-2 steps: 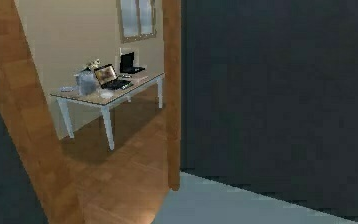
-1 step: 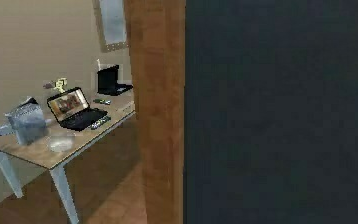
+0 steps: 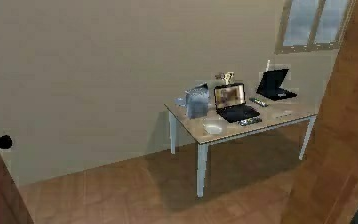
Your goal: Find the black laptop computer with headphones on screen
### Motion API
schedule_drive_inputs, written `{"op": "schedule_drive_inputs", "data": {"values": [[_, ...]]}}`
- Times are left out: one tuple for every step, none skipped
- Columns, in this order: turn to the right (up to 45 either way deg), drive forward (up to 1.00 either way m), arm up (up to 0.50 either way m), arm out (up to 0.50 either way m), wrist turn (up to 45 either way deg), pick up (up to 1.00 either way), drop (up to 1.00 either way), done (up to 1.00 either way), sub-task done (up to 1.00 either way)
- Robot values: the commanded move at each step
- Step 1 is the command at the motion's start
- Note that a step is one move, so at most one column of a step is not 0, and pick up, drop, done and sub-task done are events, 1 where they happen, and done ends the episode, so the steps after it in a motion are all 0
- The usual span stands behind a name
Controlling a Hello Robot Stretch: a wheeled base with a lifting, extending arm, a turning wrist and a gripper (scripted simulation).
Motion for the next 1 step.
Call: {"op": "schedule_drive_inputs", "data": {"values": [[-36.0, 0.00, 0.00, 0.00, 0.0, 0.00, 0.00, 0.00, 0.00]]}}
